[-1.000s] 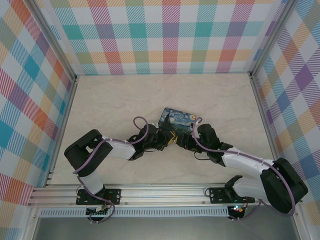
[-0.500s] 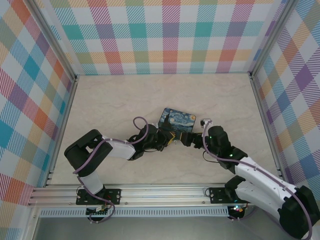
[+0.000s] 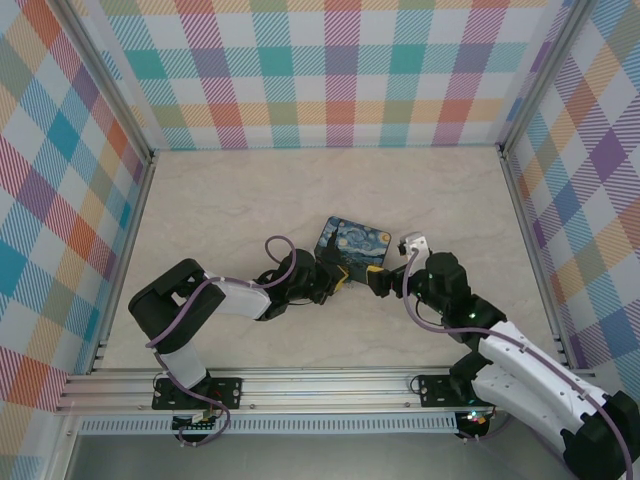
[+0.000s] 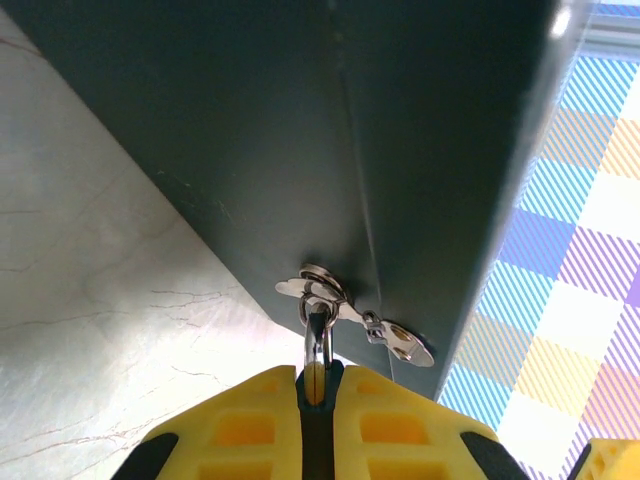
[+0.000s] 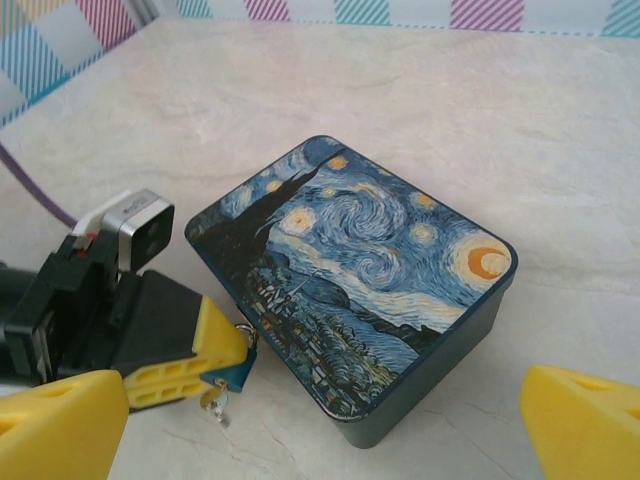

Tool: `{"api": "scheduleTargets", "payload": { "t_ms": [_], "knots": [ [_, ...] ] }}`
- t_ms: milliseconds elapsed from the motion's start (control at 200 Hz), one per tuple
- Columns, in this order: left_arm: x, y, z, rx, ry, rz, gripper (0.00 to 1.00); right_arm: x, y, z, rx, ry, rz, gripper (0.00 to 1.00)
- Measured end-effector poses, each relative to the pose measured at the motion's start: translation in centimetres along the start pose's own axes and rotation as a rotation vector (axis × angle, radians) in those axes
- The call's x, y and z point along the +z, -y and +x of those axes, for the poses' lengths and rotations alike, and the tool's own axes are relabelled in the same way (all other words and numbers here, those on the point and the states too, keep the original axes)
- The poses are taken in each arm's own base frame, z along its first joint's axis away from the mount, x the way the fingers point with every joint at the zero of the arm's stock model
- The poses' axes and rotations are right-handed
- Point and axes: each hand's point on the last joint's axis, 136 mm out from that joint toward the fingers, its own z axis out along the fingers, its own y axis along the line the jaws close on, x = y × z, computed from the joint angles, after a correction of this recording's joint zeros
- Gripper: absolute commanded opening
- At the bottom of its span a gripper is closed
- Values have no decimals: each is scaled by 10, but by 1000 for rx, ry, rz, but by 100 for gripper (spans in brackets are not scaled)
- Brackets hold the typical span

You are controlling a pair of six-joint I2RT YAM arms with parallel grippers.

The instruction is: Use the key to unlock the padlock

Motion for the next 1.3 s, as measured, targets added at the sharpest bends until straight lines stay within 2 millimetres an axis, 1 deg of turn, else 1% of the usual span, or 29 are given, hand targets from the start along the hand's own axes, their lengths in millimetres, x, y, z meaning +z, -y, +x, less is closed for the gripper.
{"api": "scheduleTargets", "payload": {
  "t_ms": [160,285,385,440,535,590,685,780,875,980,1140,1300],
  "knots": [
    [0,0,0,-20,2,-1,0,-2,-8,-9,-94,3,-38,100],
    [0,0,0,-24,2,-1,0,0,-19,-4,-212,-17,-66,100],
    [0,0,0,-27,2,-1,0,1,-30,1,-316,-28,-89,93],
    [0,0,0,-31,2,-1,0,2,-35,3,-379,-29,-99,86],
    [0,0,-1,-38,3,-1,0,5,-44,10,-485,-44,-106,77],
    [0,0,-1,-43,4,-1,0,9,-48,17,-542,-64,-101,76],
    [0,0,-2,-47,13,0,0,16,-57,29,-664,-90,-86,70],
    [-1,2,-3,-49,20,4,0,23,-65,45,-808,-111,-70,65],
    [-1,2,-4,-49,21,6,0,30,-66,63,-929,-139,-46,60],
    [-1,2,-4,-52,21,6,0,38,-60,76,-1023,-177,-9,58],
    [-1,3,-4,-52,21,7,0,47,-58,75,-1103,-170,30,54],
    [-1,3,-4,-52,21,8,0,57,-59,77,-1135,-164,43,52]
  ]
}}
